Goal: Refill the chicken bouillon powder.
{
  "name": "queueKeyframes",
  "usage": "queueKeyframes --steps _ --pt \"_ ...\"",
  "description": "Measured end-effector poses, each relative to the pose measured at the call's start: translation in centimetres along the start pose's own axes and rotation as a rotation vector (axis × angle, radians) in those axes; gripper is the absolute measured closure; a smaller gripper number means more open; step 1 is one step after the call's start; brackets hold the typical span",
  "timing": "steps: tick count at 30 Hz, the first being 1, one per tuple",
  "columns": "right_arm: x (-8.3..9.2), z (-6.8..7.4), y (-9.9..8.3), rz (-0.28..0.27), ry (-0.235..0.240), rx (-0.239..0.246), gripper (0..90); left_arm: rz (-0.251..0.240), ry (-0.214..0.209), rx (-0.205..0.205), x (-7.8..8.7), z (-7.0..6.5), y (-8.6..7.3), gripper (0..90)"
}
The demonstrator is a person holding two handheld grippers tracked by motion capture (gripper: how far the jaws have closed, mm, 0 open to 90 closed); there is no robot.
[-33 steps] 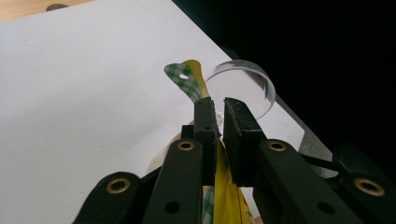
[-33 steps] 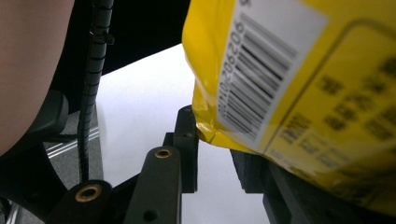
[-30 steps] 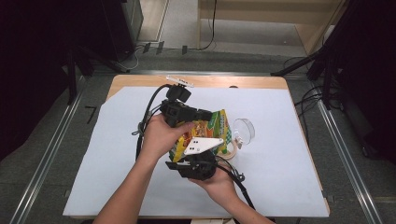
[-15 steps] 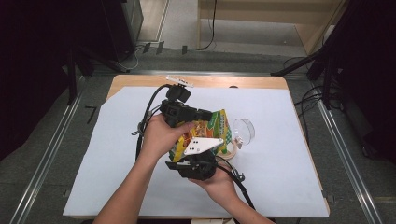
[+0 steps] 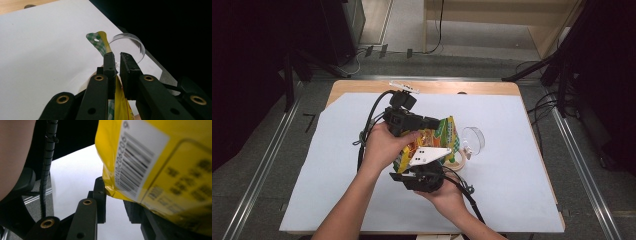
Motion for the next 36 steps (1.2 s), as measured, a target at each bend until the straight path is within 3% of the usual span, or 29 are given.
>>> queueKeyframes --steps 19,36 --pt "0.13 0.63 0.41 -0.006 0.016 -0.016 74.4 0.007 -0.010 0.021 0.15 0.35 0.01 83.4" --pt "0.05 0.39 0.10 0.004 0.004 -0.012 74.7 0.011 0.000 0.012 -0.18 0.27 -0.12 83.5"
Point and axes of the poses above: each handheld gripper's, and its own axes: x roughly backward along the jaws, y roughly out of its top, z roughly to its left, the point moved 10 cm from there along -x, roughly forward along the jaws, and after that the axes turned 5 degrees about x, right-handed, at the moved point
